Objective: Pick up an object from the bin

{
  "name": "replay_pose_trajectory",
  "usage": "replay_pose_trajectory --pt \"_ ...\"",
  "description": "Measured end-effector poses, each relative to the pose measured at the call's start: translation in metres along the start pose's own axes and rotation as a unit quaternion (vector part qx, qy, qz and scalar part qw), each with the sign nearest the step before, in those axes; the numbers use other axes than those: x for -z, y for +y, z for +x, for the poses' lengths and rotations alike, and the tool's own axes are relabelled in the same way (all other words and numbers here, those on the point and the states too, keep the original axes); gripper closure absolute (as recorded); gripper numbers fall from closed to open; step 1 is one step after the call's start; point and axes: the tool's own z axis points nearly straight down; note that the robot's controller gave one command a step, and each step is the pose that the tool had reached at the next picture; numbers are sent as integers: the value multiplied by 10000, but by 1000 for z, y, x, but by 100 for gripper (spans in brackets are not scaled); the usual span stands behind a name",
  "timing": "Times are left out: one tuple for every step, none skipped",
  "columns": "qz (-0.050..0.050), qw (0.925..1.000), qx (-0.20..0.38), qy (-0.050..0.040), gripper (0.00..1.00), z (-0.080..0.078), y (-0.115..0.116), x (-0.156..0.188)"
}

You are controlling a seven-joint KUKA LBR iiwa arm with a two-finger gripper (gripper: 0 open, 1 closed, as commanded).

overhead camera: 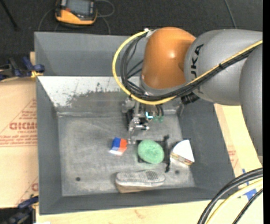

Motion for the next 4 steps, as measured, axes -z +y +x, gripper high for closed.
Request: replay_pose_trajectory --pt "-2 10000 -6 -40 0 -2 0 5" --pt "3 10000 65 -43 100 25 -23 -104" --pt "0 10000 59 -34 0 26 -23 -105" --pt "-2 10000 57 -33 0 26 -23 -105"
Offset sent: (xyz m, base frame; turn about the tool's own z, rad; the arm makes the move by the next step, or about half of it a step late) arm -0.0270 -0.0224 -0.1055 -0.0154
